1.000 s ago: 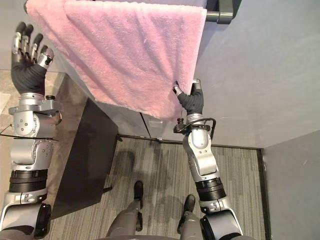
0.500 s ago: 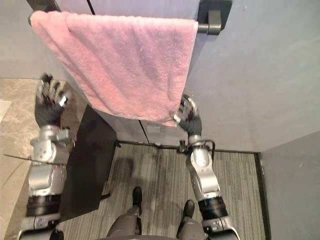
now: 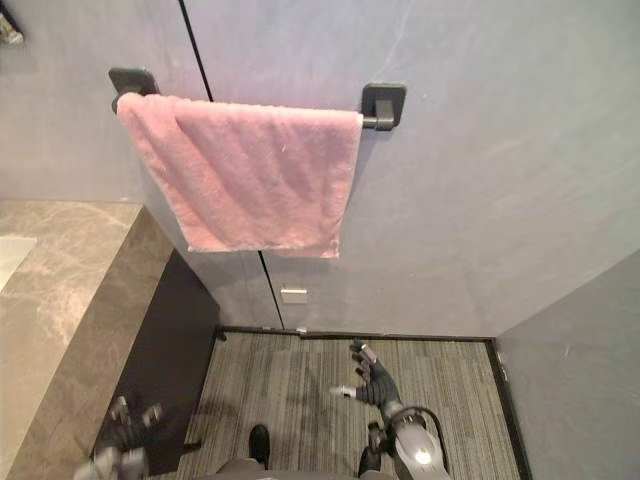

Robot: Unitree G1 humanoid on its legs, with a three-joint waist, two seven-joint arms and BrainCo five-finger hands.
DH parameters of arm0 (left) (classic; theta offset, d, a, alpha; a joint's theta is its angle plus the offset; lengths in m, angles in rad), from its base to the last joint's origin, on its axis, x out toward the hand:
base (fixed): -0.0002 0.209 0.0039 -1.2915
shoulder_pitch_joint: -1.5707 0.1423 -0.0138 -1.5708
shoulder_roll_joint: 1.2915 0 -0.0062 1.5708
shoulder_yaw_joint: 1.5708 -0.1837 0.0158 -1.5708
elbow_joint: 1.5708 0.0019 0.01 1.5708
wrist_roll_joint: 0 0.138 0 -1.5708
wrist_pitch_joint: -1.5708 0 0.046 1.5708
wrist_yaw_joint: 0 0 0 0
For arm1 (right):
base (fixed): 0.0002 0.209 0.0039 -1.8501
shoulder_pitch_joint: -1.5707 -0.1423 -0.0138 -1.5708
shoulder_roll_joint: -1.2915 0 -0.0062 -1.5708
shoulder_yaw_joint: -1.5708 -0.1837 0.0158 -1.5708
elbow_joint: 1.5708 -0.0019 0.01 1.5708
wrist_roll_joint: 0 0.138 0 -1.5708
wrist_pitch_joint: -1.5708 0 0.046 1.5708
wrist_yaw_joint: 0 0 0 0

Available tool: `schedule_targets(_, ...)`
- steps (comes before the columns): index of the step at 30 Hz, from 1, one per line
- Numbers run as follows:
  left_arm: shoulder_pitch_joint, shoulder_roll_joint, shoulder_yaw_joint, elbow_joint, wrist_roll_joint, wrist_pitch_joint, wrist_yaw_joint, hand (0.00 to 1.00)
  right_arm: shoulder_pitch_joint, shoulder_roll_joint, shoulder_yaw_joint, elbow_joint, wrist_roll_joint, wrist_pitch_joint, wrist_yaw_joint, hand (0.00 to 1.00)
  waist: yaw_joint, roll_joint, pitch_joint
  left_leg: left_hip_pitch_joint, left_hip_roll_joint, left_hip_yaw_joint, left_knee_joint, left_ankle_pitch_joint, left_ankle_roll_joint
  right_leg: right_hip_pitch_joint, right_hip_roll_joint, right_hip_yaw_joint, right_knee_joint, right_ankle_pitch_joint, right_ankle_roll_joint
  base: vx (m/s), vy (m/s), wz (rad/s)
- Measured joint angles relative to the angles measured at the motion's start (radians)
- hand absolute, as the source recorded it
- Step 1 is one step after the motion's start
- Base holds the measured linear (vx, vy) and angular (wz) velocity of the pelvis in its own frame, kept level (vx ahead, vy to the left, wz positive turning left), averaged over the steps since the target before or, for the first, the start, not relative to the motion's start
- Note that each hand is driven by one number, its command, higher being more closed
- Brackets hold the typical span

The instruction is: Organize washtable

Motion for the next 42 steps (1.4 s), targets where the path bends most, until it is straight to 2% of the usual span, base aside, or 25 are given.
schedule_targets(1, 0.042, 0.024, -0.054, -0.047, -0.013, 0.002, -0.025, 0.00, 0.012, -0.020, 0.015, -0.028, 0.019, 0.000, 0.019, 0.00, -0.002, -0.001, -0.001, 0.009, 0.000, 0.000, 0.000, -0.003, -0.002, 0.003, 0.000, 0.000, 0.001, -0.005, 0.001, 0.00, 0.000, 0.00)
schedule_targets(2, 0.099, 0.083, -0.178, -0.162, -0.059, 0.002, -0.080, 0.00, 0.018, -0.058, 0.042, -0.074, 0.059, -0.005, 0.050, 0.00, -0.003, -0.003, -0.005, 0.023, 0.002, 0.000, 0.000, -0.004, -0.003, 0.019, 0.001, -0.001, 0.001, -0.008, 0.002, -0.01, -0.003, 0.05)
schedule_targets(4, 0.124, 0.178, -0.313, -0.364, -0.240, -0.012, -0.183, 0.00, -0.030, -0.118, 0.103, -0.136, 0.168, -0.024, 0.103, 0.00, -0.002, -0.006, -0.011, 0.045, 0.006, 0.000, -0.002, -0.004, -0.004, 0.044, 0.005, -0.006, -0.003, -0.009, 0.002, -0.03, -0.008, 0.05)
schedule_targets(6, 0.095, 0.224, -0.328, -0.482, -0.355, -0.030, -0.217, 0.00, -0.106, -0.145, 0.148, -0.192, 0.228, -0.041, 0.123, 0.00, -0.002, -0.007, -0.011, 0.068, 0.010, 0.000, -0.006, -0.005, -0.005, 0.070, 0.007, -0.006, -0.012, -0.009, 0.003, -0.04, -0.007, -0.02)
schedule_targets(9, 0.006, 0.261, -0.296, -0.583, -0.475, -0.081, -0.202, 0.00, -0.207, -0.138, 0.185, -0.254, 0.319, -0.099, 0.116, 0.00, -0.001, -0.011, -0.019, 0.095, 0.010, -0.005, -0.006, -0.006, -0.006, 0.102, 0.009, -0.014, -0.017, -0.009, 0.003, -0.01, -0.002, 0.00)
schedule_targets(10, -0.049, 0.245, -0.282, -0.626, -0.512, -0.110, -0.174, 0.00, -0.283, -0.127, 0.222, -0.264, 0.349, -0.128, 0.100, 0.00, 0.000, -0.008, -0.028, 0.098, 0.008, -0.008, -0.006, -0.006, -0.007, 0.108, 0.009, -0.015, -0.020, -0.007, 0.005, 0.00, 0.000, 0.00)
schedule_targets(12, -0.112, 0.206, -0.277, -0.669, -0.529, -0.139, -0.119, 0.00, -0.370, -0.103, 0.265, -0.261, 0.351, -0.140, 0.067, 0.00, 0.002, -0.009, -0.029, 0.108, 0.006, -0.012, -0.006, -0.004, -0.009, 0.121, 0.008, -0.018, -0.025, -0.005, 0.005, 0.01, 0.000, 0.06)
schedule_targets(15, -0.218, 0.119, -0.277, -0.716, -0.522, -0.189, -0.026, 0.00, -0.515, -0.020, 0.331, -0.212, 0.349, -0.165, 0.010, 0.00, 0.004, -0.016, -0.036, 0.112, 0.005, -0.024, -0.006, -0.003, -0.010, 0.132, 0.008, -0.022, -0.026, 0.000, 0.009, 0.01, -0.003, 0.10)
schedule_targets(17, -0.292, 0.092, -0.275, -0.715, -0.493, -0.206, 0.044, 0.00, -0.625, 0.031, 0.369, -0.137, 0.343, -0.174, -0.028, 0.00, 0.007, -0.013, -0.036, 0.111, 0.004, -0.029, -0.006, -0.002, -0.010, 0.135, 0.008, -0.027, -0.027, 0.000, 0.009, 0.00, -0.006, 0.09)
schedule_targets(22, -0.382, 0.080, -0.233, -0.712, -0.398, -0.214, 0.114, 0.00, -0.730, 0.068, 0.373, -0.044, 0.328, -0.174, -0.104, 0.00, 0.007, -0.002, -0.023, 0.065, -0.002, -0.052, -0.006, 0.002, -0.009, 0.103, 0.003, -0.045, -0.027, -0.001, 0.004, 0.00, 0.001, 0.11)
schedule_targets(24, -0.453, 0.081, -0.194, -0.702, -0.381, -0.226, 0.136, 0.00, -0.797, 0.075, 0.367, 0.003, 0.327, -0.175, -0.127, 0.00, 0.008, 0.007, 0.020, 0.020, 0.001, -0.053, -0.006, 0.016, -0.008, 0.061, 0.007, -0.050, -0.026, 0.014, -0.010, -0.04, 0.002, 0.07)
schedule_targets(25, -0.495, 0.084, -0.179, -0.692, -0.376, -0.226, 0.147, 0.00, -0.836, 0.080, 0.357, 0.028, 0.326, -0.175, -0.138, 0.00, 0.012, 0.003, 0.039, -0.003, 0.003, -0.053, -0.005, 0.022, -0.009, 0.041, 0.009, -0.050, -0.026, 0.019, -0.008, -0.07, 0.002, -0.02)
schedule_targets(26, -0.555, 0.092, -0.163, -0.671, -0.376, -0.227, 0.149, 0.00, -0.883, 0.087, 0.335, 0.056, 0.325, -0.175, -0.147, 0.00, 0.028, 0.010, 0.065, -0.041, 0.005, -0.053, -0.004, 0.033, -0.008, 0.007, 0.012, -0.050, -0.027, 0.034, -0.014, -0.07, 0.002, -0.06)
schedule_targets(30, -0.722, 0.178, -0.154, -0.555, -0.379, -0.233, 0.154, 0.00, -1.007, 0.102, 0.227, 0.154, 0.296, -0.174, -0.194, 0.00, 0.039, 0.028, 0.122, -0.146, 0.010, -0.058, 0.001, 0.069, 0.002, -0.091, 0.018, -0.053, -0.037, 0.072, -0.018, -0.02, -0.001, -0.02)
schedule_targets(33, -0.871, 0.262, -0.167, -0.407, -0.452, -0.238, 0.162, 0.00, -1.080, 0.082, 0.132, 0.207, 0.297, -0.174, -0.250, 0.00, 0.031, 0.025, 0.147, -0.211, 0.010, -0.065, 0.001, 0.083, 0.002, -0.149, 0.019, -0.057, -0.040, 0.085, -0.022, 0.01, -0.002, 0.03)
schedule_targets(36, -0.984, 0.340, -0.221, -0.317, -0.521, -0.248, 0.146, 0.00, -1.143, 0.037, 0.092, 0.211, 0.297, -0.174, -0.272, 0.00, 0.031, 0.023, 0.170, -0.255, 0.009, -0.065, 0.001, 0.088, 0.004, -0.191, 0.019, -0.056, -0.049, 0.095, -0.022, 0.03, 0.005, -0.02)
schedule_targets(38, -1.055, 0.361, -0.264, -0.265, -0.572, -0.260, 0.136, 0.00, -1.185, 0.015, 0.066, 0.222, 0.296, -0.174, -0.293, 0.00, 0.031, 0.023, 0.174, -0.282, 0.010, -0.064, 0.002, 0.089, 0.004, -0.218, 0.019, -0.052, -0.049, 0.096, -0.022, 0.04, 0.008, -0.05)
schedule_targets(42, -1.118, 0.379, -0.283, -0.226, -0.583, -0.285, 0.134, 0.00, -1.225, 0.014, 0.054, 0.221, 0.289, -0.177, -0.317, 0.00, 0.034, 0.024, 0.190, -0.297, 0.013, -0.051, 0.002, 0.089, 0.004, -0.241, 0.021, -0.041, -0.045, 0.096, -0.022, 0.02, 0.006, -0.07)
